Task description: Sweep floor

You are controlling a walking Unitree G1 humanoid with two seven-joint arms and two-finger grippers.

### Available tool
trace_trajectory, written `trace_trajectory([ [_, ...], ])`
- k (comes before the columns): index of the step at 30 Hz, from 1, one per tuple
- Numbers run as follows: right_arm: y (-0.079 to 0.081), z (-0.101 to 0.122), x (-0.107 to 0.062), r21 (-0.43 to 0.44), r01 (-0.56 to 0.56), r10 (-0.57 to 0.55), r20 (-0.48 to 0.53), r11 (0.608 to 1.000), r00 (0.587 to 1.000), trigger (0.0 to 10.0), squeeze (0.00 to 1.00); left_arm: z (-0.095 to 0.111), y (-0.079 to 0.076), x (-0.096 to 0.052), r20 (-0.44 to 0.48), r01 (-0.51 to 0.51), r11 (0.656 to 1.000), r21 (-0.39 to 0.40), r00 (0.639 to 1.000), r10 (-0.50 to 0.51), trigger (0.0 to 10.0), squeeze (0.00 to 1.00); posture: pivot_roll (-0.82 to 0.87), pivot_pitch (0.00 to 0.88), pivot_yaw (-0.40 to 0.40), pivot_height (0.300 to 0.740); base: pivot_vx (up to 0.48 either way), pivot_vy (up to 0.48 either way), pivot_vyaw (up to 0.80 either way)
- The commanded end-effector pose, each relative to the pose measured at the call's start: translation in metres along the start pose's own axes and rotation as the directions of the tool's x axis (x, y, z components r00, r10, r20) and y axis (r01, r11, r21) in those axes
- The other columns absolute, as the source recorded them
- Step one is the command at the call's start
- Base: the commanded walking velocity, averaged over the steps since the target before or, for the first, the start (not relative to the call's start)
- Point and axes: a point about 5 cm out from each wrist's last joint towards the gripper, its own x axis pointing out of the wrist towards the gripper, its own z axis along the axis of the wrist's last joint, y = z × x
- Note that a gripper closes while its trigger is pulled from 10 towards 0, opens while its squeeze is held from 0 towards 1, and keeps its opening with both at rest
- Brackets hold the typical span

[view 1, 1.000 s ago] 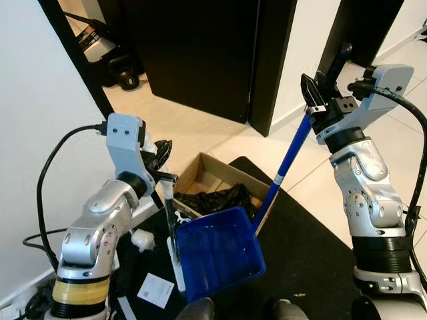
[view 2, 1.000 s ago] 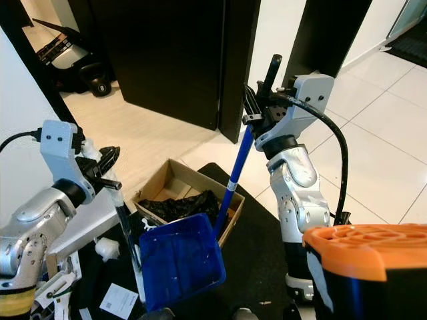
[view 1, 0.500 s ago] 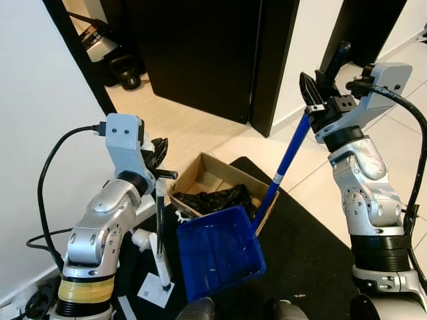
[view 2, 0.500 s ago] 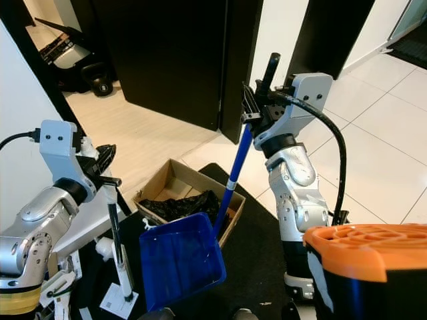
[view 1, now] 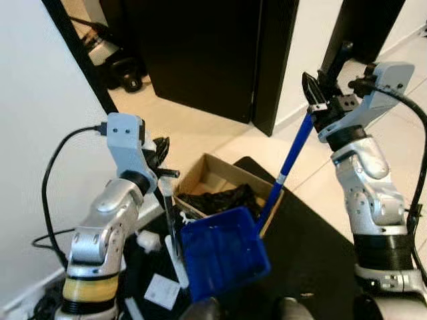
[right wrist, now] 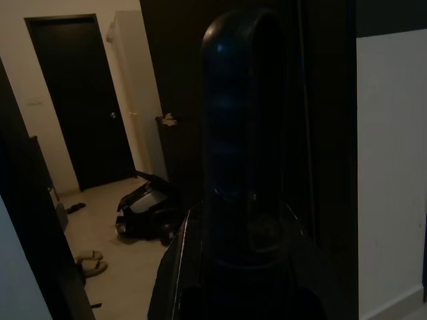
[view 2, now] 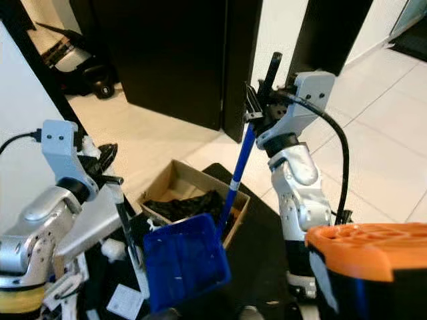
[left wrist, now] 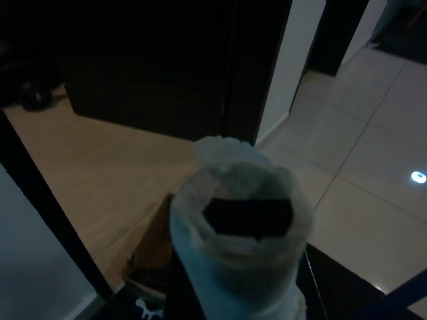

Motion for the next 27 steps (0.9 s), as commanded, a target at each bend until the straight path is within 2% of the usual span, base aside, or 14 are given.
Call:
trace_trajectory([
  [1, 0.0049, 0.0032, 0.0039, 0.011, -0.016, 0.016, 0.019, 1.000, 1.000, 10.0, 0.00, 0.0013, 0.0059, -0.0013, 0.011, -0.031, 0.999, 0.016, 0.999, 0.030, 10.0, 0.00, 0.16, 0.100, 0.021, 0.740, 0.000, 0.326, 0.00],
  [19, 0.0047, 0.0030, 0.0042, 0.010, -0.013, 0.013, 0.021, 1.000, 1.000, 10.0, 0.00, 0.0028, 0.0063, 0.0001, 0.016, -0.026, 1.000, 0.017, 1.000, 0.026, 10.0, 0.00, 0.16, 0.099, 0.024, 0.740, 0.000, 0.311, 0.00],
  [27, 0.0045, 0.0027, 0.0049, 0.012, -0.012, 0.012, 0.021, 1.000, 1.000, 10.0, 0.00, 0.0040, 0.0057, 0.0006, 0.021, -0.021, 1.000, 0.020, 1.000, 0.020, 10.0, 0.00, 0.16, 0.098, 0.024, 0.740, -0.071, 0.000, 0.00],
])
